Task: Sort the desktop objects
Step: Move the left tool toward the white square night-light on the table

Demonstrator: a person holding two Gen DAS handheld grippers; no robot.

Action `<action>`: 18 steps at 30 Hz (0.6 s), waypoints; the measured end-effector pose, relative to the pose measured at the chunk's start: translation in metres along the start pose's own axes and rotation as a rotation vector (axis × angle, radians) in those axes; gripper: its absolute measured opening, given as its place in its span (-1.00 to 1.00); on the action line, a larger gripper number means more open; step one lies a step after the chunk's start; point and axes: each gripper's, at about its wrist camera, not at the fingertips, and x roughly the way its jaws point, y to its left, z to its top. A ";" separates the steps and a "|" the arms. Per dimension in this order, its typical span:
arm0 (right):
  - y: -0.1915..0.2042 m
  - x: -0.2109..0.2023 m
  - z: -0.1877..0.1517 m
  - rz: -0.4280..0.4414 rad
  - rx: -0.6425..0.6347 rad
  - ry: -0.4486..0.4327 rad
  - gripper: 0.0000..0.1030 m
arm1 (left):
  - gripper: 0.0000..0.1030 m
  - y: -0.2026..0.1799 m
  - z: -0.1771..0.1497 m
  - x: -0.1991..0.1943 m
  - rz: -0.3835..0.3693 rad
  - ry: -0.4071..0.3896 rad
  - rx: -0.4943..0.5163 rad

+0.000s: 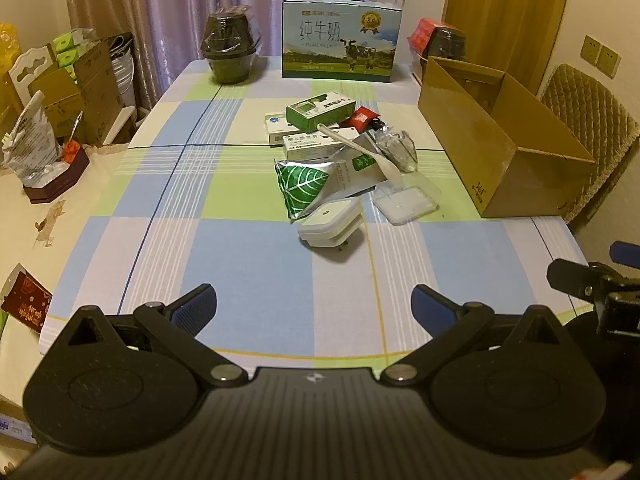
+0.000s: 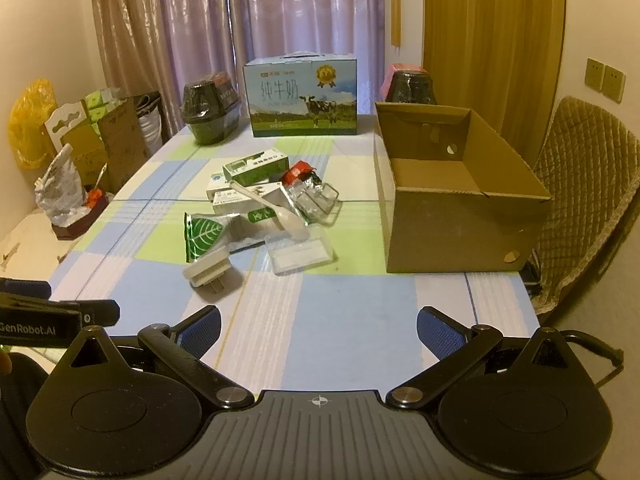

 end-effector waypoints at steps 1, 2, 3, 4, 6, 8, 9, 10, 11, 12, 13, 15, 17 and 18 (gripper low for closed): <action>0.001 0.000 0.000 0.001 0.001 -0.001 0.97 | 0.98 0.001 -0.001 0.001 -0.001 -0.001 0.000; 0.002 0.000 0.000 0.002 -0.001 0.000 0.97 | 0.98 0.001 -0.001 0.001 0.000 0.001 -0.002; 0.003 0.000 0.002 0.004 -0.006 0.001 0.97 | 0.98 0.002 -0.001 0.001 -0.001 0.002 -0.003; 0.003 0.001 0.002 0.004 -0.007 0.001 0.97 | 0.98 0.002 -0.001 0.001 0.000 0.001 -0.004; 0.005 0.001 0.001 0.005 -0.010 0.002 0.97 | 0.98 0.003 -0.001 0.001 0.001 -0.002 -0.004; 0.006 0.001 0.002 0.006 -0.011 0.002 0.97 | 0.98 0.003 -0.001 0.000 0.001 -0.003 -0.004; 0.007 0.001 0.001 0.006 -0.011 0.001 0.97 | 0.98 0.003 -0.001 0.000 0.001 -0.003 -0.004; 0.007 0.001 0.001 0.007 -0.009 -0.001 0.97 | 0.98 0.004 0.000 0.000 0.001 -0.003 -0.004; 0.007 0.001 0.002 0.008 -0.007 -0.001 0.97 | 0.98 0.004 -0.001 0.000 0.002 -0.003 -0.005; 0.006 0.001 0.002 0.009 -0.006 0.000 0.97 | 0.98 0.004 -0.001 0.000 0.001 -0.004 -0.005; 0.006 0.001 0.003 0.010 -0.006 0.001 0.97 | 0.98 0.004 0.000 0.000 0.001 -0.003 -0.005; 0.005 0.001 0.004 0.011 -0.008 0.002 0.97 | 0.98 0.004 0.000 0.000 0.001 -0.002 -0.002; 0.006 0.001 0.005 0.012 -0.009 0.002 0.97 | 0.98 0.003 0.001 -0.001 -0.002 -0.002 -0.002; 0.006 0.001 0.005 0.011 -0.011 0.002 0.97 | 0.98 0.003 0.001 -0.002 -0.003 -0.002 -0.002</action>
